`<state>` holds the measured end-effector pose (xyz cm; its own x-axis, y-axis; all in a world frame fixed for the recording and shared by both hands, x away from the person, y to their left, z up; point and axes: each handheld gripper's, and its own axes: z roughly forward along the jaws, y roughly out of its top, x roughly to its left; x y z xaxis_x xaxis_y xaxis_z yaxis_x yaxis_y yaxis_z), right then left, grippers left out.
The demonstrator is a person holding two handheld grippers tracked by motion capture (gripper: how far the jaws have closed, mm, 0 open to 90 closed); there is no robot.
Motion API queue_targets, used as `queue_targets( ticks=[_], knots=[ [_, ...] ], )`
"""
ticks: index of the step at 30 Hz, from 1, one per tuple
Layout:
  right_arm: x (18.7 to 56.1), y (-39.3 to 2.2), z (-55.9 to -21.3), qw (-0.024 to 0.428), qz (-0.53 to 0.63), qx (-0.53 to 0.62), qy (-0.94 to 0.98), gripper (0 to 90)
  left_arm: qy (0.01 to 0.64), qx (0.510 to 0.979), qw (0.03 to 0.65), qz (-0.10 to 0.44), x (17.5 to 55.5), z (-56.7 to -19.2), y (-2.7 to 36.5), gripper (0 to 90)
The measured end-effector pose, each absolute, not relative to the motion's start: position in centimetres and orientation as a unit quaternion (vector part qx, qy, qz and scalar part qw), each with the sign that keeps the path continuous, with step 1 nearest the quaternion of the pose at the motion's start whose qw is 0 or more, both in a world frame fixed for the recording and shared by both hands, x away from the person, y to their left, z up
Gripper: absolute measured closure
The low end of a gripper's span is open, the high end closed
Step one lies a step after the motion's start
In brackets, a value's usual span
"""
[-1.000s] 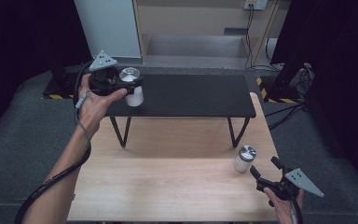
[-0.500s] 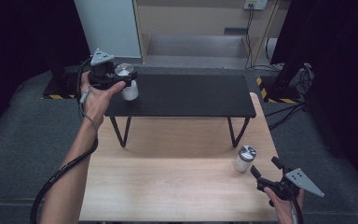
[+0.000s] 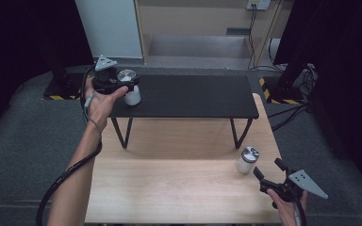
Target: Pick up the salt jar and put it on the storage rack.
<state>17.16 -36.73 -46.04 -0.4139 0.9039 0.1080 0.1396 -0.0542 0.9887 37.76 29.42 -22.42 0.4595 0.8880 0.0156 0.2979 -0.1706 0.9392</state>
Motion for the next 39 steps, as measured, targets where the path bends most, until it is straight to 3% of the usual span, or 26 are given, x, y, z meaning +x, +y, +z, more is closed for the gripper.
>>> queue_targets(
  ticks=[6, 9, 11, 14, 28, 39],
  knots=[
    [17.1, -36.7, -46.0, 0.327, 0.585, 0.430, 0.605, 5.5, 0.425, 0.697, 0.487, 0.310, 37.6, -22.6, 29.2, 32.3],
    [17.1, -36.7, -46.0, 0.327, 0.585, 0.430, 0.604, 5.5, 0.432, 0.701, 0.481, 0.301, 37.8, -22.1, 29.1, 16.4],
    [17.1, -36.7, -46.0, 0.327, 0.584, 0.429, 0.606, 5.5, 0.425, 0.703, 0.473, 0.318, 37.4, -21.9, 28.7, 12.0],
    [17.1, -36.7, -46.0, 0.327, 0.585, 0.428, 0.606, 5.5, 0.434, 0.692, 0.491, 0.304, 37.3, -21.7, 29.1, 7.0],
    [17.1, -36.6, -46.0, 0.325, 0.586, 0.426, 0.608, 5.5, 0.404, 0.687, 0.525, 0.301, 34.9, -20.2, 31.0, 6.2],
    [17.1, -36.5, -45.9, 0.326, 0.586, 0.424, 0.609, 5.5, 0.337, 0.692, 0.572, 0.284, 32.3, -20.6, 33.0, 6.0]
  ],
)
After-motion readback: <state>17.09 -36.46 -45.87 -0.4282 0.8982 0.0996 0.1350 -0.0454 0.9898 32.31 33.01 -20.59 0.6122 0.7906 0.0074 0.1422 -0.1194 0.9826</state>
